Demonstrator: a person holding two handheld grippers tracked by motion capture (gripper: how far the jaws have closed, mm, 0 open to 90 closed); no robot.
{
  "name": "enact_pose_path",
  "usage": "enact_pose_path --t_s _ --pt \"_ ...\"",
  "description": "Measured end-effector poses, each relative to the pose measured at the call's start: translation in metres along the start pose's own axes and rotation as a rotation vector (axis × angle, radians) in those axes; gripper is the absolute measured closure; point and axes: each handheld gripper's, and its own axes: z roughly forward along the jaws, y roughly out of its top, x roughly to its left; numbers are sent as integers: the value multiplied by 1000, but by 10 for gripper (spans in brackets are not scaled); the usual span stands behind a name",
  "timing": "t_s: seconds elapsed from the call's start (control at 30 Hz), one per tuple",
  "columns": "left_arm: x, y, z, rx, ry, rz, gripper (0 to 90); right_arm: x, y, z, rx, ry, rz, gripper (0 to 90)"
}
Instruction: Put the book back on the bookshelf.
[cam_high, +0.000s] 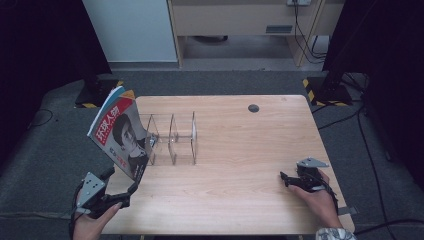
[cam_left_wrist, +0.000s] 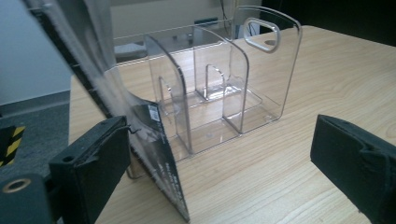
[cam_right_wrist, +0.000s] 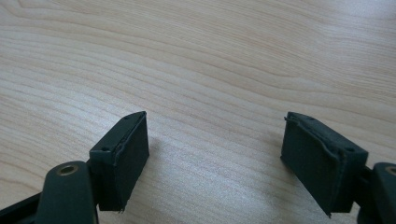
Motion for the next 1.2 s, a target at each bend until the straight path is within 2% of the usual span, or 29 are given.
enact_pose_path --t_s 0.03,0.07,0.17,0.23,0.3,0.37,0.4,0.47,0.5,0.53,0.6,0.63,0.8,0.9,1.13,1.17,1.2 --pt "0 0 0 0 0 0 44 0 0 0 0 0 0 232" --pt "-4 2 4 11 -21 9 45 0 0 0 -2 -1 0 232" --pt "-13 6 13 21 -50 31 45 0 0 0 -2 -1 1 232" --pt "-16 8 16 25 -58 39 45 0 0 0 -2 -1 0 233" --pt "-25 15 29 31 -88 57 45 0 0 0 -2 -1 0 233" --pt "-27 17 34 36 -93 65 44 0 0 0 -2 -1 0 232" --pt "-33 20 44 45 -119 51 44 0 0 0 -2 -1 1 232" --pt "-38 22 54 62 -132 69 42 0 0 0 -2 -1 0 232" --pt "-38 22 54 62 -132 69 42 0 0 0 -2 -1 0 232" --pt "-42 23 64 71 -153 59 43 0 0 0 -2 -1 0 231" --pt "-43 23 69 79 -156 58 43 0 0 0 -2 0 0 231" --pt "-46 24 78 90 -165 57 44 0 0 0 -2 0 0 231" --pt "-56 27 97 106 -193 61 45 0 0 0 -2 -1 0 231" --pt "-62 28 104 111 -210 59 46 0 0 0 -1 -1 0 231" --pt "-86 30 130 144 -257 94 48 0 0 0 0 -1 3 227" --pt "-86 30 130 144 -257 94 48 0 0 0 0 -1 3 227" --pt "-92 31 135 152 -265 102 48 0 0 0 1 0 0 224"
